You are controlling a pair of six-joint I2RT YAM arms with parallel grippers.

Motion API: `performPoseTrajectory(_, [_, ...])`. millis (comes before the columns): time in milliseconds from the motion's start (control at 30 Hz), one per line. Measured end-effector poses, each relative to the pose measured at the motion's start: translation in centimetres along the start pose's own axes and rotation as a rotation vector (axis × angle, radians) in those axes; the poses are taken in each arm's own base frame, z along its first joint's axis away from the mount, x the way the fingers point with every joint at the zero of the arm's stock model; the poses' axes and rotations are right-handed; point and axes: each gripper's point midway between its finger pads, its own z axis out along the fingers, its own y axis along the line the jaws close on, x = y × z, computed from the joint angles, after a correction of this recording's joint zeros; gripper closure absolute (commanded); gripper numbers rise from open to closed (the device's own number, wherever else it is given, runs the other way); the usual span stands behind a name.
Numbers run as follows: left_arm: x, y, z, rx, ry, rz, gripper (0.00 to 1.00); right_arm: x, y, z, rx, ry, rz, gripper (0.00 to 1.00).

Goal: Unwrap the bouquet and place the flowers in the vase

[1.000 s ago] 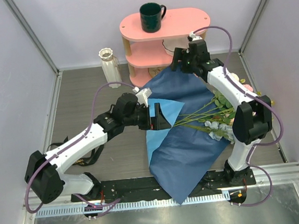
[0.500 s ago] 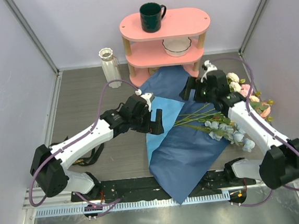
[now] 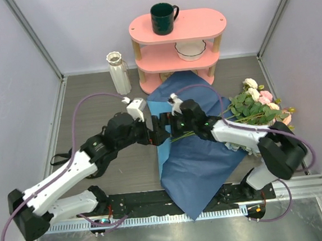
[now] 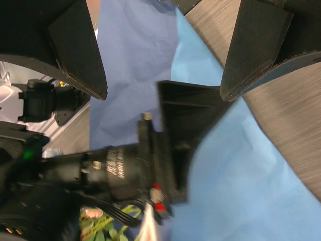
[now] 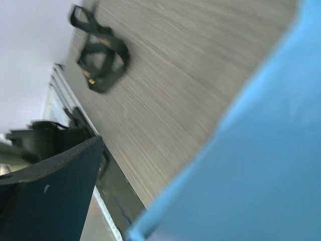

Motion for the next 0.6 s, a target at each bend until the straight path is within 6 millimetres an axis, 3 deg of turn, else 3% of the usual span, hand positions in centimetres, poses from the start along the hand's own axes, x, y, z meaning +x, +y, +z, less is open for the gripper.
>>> performPoseTrajectory(167, [-2.2, 0.8, -5.4, -0.008, -0.211, -0.034, 0.0, -4.4, 7.4, 5.9, -0.16, -0.032, -0.059, 0.06])
performPoseTrajectory(300, [-4.6, 1.2, -10.3, -0.009, -0.4, -0.059, 0.0, -5.2, 10.9, 6.8, -0.245, -0.045, -0.047, 0.05])
performPoseTrajectory(433, [-6.3, 2.2, -13.5, -0.042, -0.535, -0.088, 0.0, -5.6, 10.7, 6.1, -0.239, -0.049, -0.018, 0.05])
performPoseTrajectory(533, [-6.0, 3.4, -13.0, -0.101, -0.535, -0.093, 0.0, -6.0, 8.6, 4.3, -0.141, -0.075, 0.014, 0.06])
performPoseTrajectory(600, [-5.3, 4.0, -11.7, -0.137, -0.492, -0.085, 0.0, -7.1, 6.5, 2.0, -0.045, -0.133, 0.05, 0.06])
